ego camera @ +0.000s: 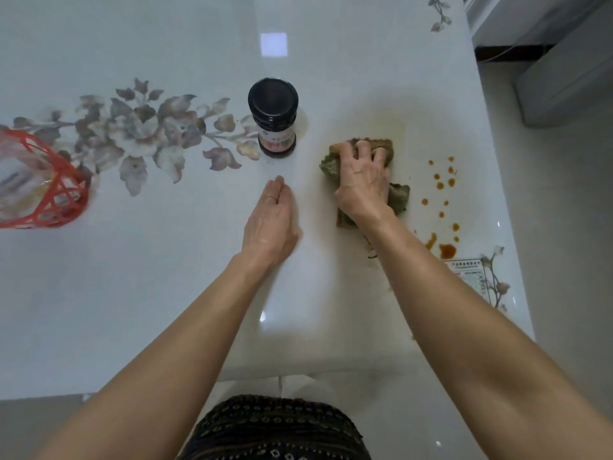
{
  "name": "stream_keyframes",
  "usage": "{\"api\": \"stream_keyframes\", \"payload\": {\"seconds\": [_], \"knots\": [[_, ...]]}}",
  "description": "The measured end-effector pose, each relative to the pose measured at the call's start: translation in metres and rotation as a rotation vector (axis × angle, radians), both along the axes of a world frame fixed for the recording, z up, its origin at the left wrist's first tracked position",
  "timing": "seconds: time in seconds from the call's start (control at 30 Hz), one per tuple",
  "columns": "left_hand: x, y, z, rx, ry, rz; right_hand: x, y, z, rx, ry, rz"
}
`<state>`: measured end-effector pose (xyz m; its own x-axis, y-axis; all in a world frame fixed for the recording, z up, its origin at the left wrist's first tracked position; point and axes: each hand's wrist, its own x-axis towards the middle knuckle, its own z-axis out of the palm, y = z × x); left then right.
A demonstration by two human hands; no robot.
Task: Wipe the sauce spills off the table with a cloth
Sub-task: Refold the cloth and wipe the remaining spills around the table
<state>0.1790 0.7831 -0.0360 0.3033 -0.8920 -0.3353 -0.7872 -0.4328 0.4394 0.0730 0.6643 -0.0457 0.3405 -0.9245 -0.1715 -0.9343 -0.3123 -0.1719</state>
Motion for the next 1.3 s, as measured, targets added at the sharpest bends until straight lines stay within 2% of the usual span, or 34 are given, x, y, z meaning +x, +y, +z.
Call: {"api": "stream_keyframes", "payload": {"seconds": [0.17, 0.33, 0.47, 0.53, 0.63, 0.8, 1.03, 1.2, 1.3], "knots": [[0.006, -0.003, -0.011, -0.006, -0.002, 0.002, -0.020, 0.030, 0.005, 0.081, -0.025, 0.139], [0.005, -0.001, -0.015, -0.020, 0.016, 0.000, 0.010, -0.021, 0.025, -0.010, -0.187, 0.106], [0.011, -0.001, -0.015, -0.020, 0.030, -0.006, 0.041, -0.040, 0.010, 0.115, -0.012, 0.176], [0.013, 0.000, -0.015, -0.010, 0.031, -0.020, 0.038, -0.027, -0.007, 0.110, 0.061, 0.194], [0.015, -0.001, -0.015, -0.007, 0.030, -0.038, 0.016, -0.003, -0.018, 0.038, 0.063, 0.196], [0.016, -0.004, -0.012, -0.009, 0.068, -0.025, -0.013, 0.042, -0.019, -0.051, 0.083, 0.344], [0.013, 0.010, -0.002, -0.245, 0.118, 0.298, 0.050, 0.060, -0.014, -0.075, -0.161, 0.271], [0.021, 0.023, 0.002, -0.209, 0.083, 0.281, 0.064, 0.061, -0.014, -0.030, -0.011, 0.260], [0.020, 0.026, 0.005, -0.185, 0.079, 0.269, 0.057, 0.057, -0.011, -0.010, 0.013, 0.226]]}}
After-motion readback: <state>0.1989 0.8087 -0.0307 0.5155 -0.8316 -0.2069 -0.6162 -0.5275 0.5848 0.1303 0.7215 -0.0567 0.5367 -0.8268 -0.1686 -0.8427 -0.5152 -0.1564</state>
